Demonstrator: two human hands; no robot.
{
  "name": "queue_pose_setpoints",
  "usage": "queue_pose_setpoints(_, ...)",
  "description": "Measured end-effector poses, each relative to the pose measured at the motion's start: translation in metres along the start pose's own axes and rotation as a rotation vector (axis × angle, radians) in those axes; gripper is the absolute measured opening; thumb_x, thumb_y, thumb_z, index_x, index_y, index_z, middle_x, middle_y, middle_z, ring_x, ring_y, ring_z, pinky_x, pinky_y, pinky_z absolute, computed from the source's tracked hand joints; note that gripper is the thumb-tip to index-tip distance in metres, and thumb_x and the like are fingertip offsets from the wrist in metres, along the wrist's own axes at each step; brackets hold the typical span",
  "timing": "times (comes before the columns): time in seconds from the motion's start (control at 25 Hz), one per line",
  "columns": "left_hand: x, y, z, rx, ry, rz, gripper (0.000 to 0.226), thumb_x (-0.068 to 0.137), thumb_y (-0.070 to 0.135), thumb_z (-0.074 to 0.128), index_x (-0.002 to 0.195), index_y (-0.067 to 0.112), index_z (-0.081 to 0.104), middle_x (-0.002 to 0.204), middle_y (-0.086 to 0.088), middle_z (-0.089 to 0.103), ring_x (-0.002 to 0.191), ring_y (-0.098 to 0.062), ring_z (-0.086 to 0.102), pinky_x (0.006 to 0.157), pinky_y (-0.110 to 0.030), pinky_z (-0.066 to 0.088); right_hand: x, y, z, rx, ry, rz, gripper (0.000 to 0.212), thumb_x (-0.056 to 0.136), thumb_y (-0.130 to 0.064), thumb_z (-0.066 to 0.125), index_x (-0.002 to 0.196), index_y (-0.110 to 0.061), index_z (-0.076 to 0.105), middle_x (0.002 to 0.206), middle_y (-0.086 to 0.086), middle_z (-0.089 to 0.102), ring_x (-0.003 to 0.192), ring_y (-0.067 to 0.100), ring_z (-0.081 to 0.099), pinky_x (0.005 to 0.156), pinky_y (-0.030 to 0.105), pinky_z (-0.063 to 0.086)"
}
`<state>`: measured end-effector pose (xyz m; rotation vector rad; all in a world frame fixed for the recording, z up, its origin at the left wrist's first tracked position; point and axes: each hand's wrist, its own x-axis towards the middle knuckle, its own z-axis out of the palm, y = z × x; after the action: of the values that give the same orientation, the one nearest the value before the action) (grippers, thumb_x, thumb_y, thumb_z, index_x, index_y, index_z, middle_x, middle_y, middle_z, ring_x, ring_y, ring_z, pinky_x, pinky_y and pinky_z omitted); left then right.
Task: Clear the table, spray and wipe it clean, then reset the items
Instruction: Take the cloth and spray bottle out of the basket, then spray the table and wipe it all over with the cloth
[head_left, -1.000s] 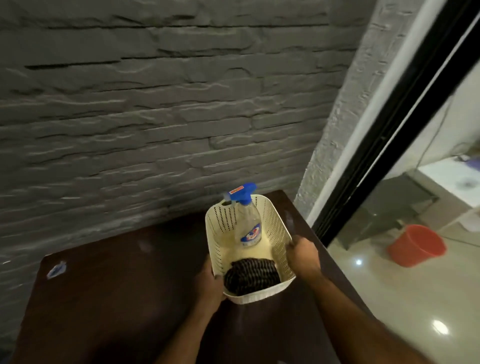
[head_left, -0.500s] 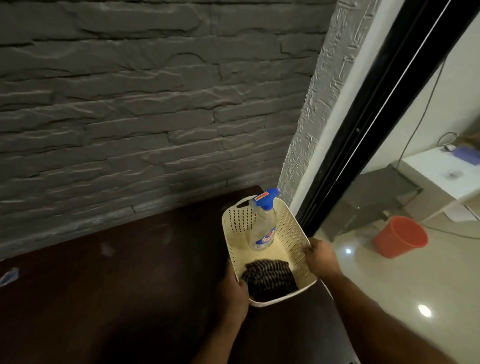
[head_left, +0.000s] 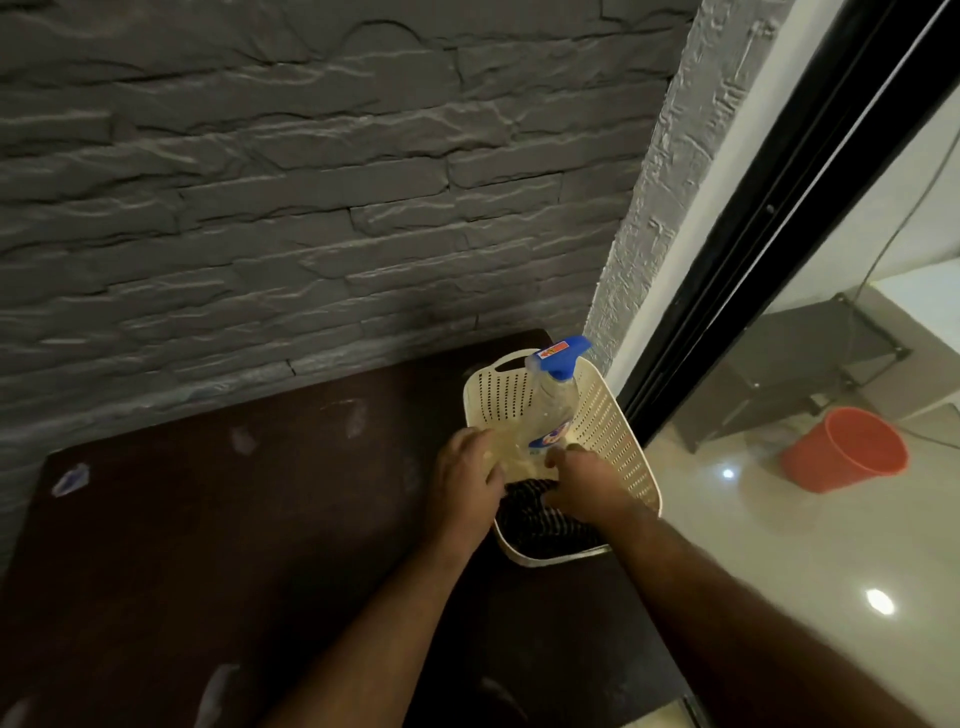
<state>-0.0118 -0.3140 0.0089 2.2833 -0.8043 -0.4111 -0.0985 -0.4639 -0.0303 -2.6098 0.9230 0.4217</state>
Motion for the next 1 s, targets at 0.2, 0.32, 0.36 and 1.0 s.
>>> queue_pose_setpoints(0.2, -0.005, -0.008, -0.004, -0.022, 0.007, 0.024, 0.039, 0.094, 0.027, 0.057, 0.133, 0.027, 0.053, 0.14, 0.008, 0.046, 0.128, -0.007, 0.042, 0.098, -0.018, 0.036, 0.018, 0.003, 0.034, -0.204, -0.301, -0.054, 0.071, 0.071, -0.035, 0.075, 0.134, -0.02, 0.044, 0.136, 0.008, 0.049, 0.125, 0.029, 0.045, 0.102, 0.043, 0.043)
queue_pose_setpoints(0.32, -0.009, -0.014, -0.004, -0.093, 0.022, 0.018, 0.036, 0.093, 0.028, 0.059, 0.129, 0.028, 0.055, 0.134, 0.009, 0.051, 0.12, -0.004, 0.049, 0.097, -0.023, 0.046, 0.021, 0.007, 0.029, -0.136, -0.15, -0.033, 0.032, 0.09, -0.027, 0.054, 0.121, -0.019, 0.057, 0.127, 0.005, 0.058, 0.117, 0.024, 0.054, 0.095, 0.034, 0.046)
queue_pose_setpoints(0.36, -0.009, -0.015, -0.004, -0.121, 0.034, 0.016, 0.035, 0.093, 0.028, 0.059, 0.128, 0.028, 0.056, 0.131, 0.009, 0.053, 0.116, -0.003, 0.051, 0.094, -0.025, 0.049, 0.02, 0.009, 0.022, -0.112, -0.134, -0.032, 0.03, 0.089, -0.022, 0.055, 0.118, -0.019, 0.059, 0.124, 0.005, 0.06, 0.114, 0.023, 0.056, 0.092, 0.032, 0.047)
queue_pose_setpoints(1.0, -0.015, -0.01, -0.031, -1.497, -0.208, -0.653, 0.093, 0.062, 0.088, 0.04, 0.125, 0.023, 0.059, 0.124, -0.014, 0.064, 0.118, -0.034, 0.058, 0.093, -0.05, 0.049, -0.065, -0.053, -0.082, 1.212, -0.117, -0.28, 0.029, 0.083, -0.015, 0.066, 0.11, -0.009, 0.058, 0.099, 0.011, 0.071, 0.086, 0.025, 0.071, 0.072, 0.033, 0.058)
